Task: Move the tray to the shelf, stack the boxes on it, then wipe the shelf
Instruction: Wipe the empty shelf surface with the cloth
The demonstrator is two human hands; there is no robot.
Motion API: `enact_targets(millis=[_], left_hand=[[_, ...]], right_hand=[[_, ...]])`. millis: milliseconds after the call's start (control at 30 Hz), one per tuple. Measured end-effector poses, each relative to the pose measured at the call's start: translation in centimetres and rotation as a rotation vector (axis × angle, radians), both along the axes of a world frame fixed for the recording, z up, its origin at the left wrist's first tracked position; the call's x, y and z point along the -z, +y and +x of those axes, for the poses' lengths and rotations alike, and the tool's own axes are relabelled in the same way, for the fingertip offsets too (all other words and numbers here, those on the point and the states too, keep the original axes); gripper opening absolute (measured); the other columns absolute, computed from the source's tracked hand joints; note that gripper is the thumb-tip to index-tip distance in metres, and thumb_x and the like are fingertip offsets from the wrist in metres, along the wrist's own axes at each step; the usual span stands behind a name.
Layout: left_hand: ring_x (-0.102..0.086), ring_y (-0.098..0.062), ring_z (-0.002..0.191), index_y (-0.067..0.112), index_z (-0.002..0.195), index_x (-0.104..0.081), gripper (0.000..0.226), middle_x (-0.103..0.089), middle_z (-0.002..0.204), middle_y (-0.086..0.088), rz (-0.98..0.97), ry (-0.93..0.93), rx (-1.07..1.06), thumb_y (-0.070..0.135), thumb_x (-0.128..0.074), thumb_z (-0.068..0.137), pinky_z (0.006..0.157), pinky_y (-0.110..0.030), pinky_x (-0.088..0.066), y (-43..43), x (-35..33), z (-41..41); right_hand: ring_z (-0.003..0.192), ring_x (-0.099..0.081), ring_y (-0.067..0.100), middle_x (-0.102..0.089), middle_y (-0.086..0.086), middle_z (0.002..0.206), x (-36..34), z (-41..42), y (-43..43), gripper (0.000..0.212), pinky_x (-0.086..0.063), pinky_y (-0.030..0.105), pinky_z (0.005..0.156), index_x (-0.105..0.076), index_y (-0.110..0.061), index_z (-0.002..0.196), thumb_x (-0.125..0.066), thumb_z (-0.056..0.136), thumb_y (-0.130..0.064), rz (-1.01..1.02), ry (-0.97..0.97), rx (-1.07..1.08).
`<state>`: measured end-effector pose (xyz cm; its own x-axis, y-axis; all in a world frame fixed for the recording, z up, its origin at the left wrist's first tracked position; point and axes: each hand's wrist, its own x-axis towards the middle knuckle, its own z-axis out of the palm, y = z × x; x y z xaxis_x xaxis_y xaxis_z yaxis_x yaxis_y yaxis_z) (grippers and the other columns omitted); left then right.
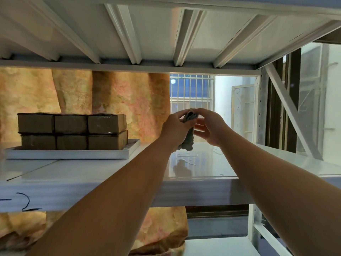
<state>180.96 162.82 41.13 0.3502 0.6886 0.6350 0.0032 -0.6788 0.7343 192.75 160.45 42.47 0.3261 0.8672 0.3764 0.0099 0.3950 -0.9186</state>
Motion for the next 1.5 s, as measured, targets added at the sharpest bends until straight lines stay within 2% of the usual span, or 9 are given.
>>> enact_targets(millis=[167, 300, 367, 633, 800, 967, 1133, 1300, 1500], left_hand=[[-0.060, -0.019, 0.095, 0.012, 0.128, -0.056, 0.044, -0.065, 0.114, -0.009, -0.065, -0.069, 0.031, 0.037, -0.056, 0.091, 0.076, -0.024, -0.048, -0.2, -0.3, 0.1], [-0.051, -0.014, 0.077, 0.004, 0.122, -0.054, 0.035, -0.056, 0.084, 0.002, -0.188, -0.177, -0.164, 0.027, -0.042, 0.099, 0.069, -0.027, -0.042, 0.5, -0.7, -0.1], [-0.049, -0.013, 0.075, 0.005, 0.123, -0.053, 0.035, -0.054, 0.090, 0.001, -0.233, -0.234, -0.238, 0.028, -0.039, 0.100, 0.064, -0.023, -0.040, 0.8, -0.9, -0.4], [-0.054, -0.031, 0.114, 0.006, 0.130, -0.051, 0.038, -0.058, 0.121, -0.013, -0.309, -0.137, -0.109, 0.025, -0.050, 0.096, 0.102, -0.046, -0.044, 0.5, -0.8, -1.0], [-0.055, -0.034, 0.106, 0.001, 0.119, -0.057, 0.031, -0.060, 0.107, -0.017, -0.037, 0.088, -0.297, 0.022, -0.048, 0.097, 0.079, -0.036, -0.042, 0.3, -0.4, -2.1], [-0.057, -0.032, 0.095, 0.004, 0.111, -0.061, 0.028, -0.063, 0.104, -0.017, 0.123, 0.342, -0.379, 0.025, -0.045, 0.098, 0.072, -0.032, -0.037, -0.1, 0.0, -5.0], [-0.063, -0.030, 0.091, 0.016, 0.086, -0.063, 0.015, -0.067, 0.094, -0.014, -0.122, 0.395, -0.205, 0.025, -0.055, 0.094, 0.083, -0.045, -0.052, -1.1, -0.4, -9.5], [-0.056, -0.018, 0.066, 0.010, 0.106, -0.062, 0.020, -0.061, 0.082, -0.007, -0.062, 0.734, -0.337, 0.020, -0.063, 0.089, 0.059, -0.028, -0.045, -0.8, 1.8, -10.0], [-0.057, -0.018, 0.095, 0.022, 0.117, -0.058, 0.028, -0.057, 0.107, 0.001, 0.225, 0.670, -0.465, 0.028, -0.058, 0.090, 0.077, -0.030, -0.050, -1.6, 2.8, -9.8]], right_hand=[[0.095, -0.069, 0.023, -0.071, 0.011, 0.100, 0.5, 0.9, -0.7, 0.019, -0.057, 0.027, 0.074, -0.065, -0.005, 0.106, -0.057, 0.089, -0.007, 0.067, 0.008, -0.057], [0.074, -0.057, 0.017, -0.059, 0.006, 0.079, 0.2, 0.1, -1.1, 0.014, -0.051, 0.025, 0.061, -0.060, -0.003, 0.094, -0.047, 0.092, -0.006, 0.091, -0.073, 0.021], [0.075, -0.056, 0.016, -0.061, 0.004, 0.082, -0.1, 0.4, -1.2, 0.021, -0.050, 0.027, 0.064, -0.064, -0.007, 0.094, -0.043, 0.093, -0.005, 0.113, -0.089, 0.132], [0.063, -0.052, 0.014, -0.055, 0.022, 0.131, 0.9, 5.7, -3.6, 0.037, -0.047, 0.014, 0.035, -0.053, -0.001, 0.129, -0.044, 0.094, 0.003, -0.074, -0.015, 0.317], [0.096, -0.058, 0.028, -0.058, 0.017, 0.113, 2.0, 8.3, -5.2, 0.019, -0.056, 0.032, 0.071, -0.063, -0.007, 0.090, -0.048, 0.094, 0.003, -0.306, -0.429, 0.501], [0.096, -0.054, 0.020, -0.053, 0.003, 0.107, 1.1, 7.6, -6.3, 0.019, -0.049, 0.023, 0.072, -0.064, -0.010, 0.109, -0.053, 0.094, -0.007, -0.281, -0.824, 0.499], [0.097, -0.056, 0.010, -0.055, -0.007, 0.110, 0.1, 6.5, -7.6, 0.021, -0.047, 0.018, 0.069, -0.067, -0.025, 0.110, -0.062, 0.090, -0.021, -0.322, -0.923, 0.186], [0.102, -0.060, 0.023, -0.054, 0.005, 0.127, 1.8, 5.4, -6.1, 0.029, -0.053, 0.029, 0.086, -0.064, -0.016, 0.117, -0.063, 0.089, -0.010, -0.517, -1.113, 0.220], [0.131, -0.044, 0.017, -0.048, -0.003, 0.142, 2.5, 0.4, -5.6, 0.032, -0.030, 0.031, 0.107, -0.059, -0.027, 0.126, -0.051, 0.095, -0.034, -0.188, -1.339, 0.144]])
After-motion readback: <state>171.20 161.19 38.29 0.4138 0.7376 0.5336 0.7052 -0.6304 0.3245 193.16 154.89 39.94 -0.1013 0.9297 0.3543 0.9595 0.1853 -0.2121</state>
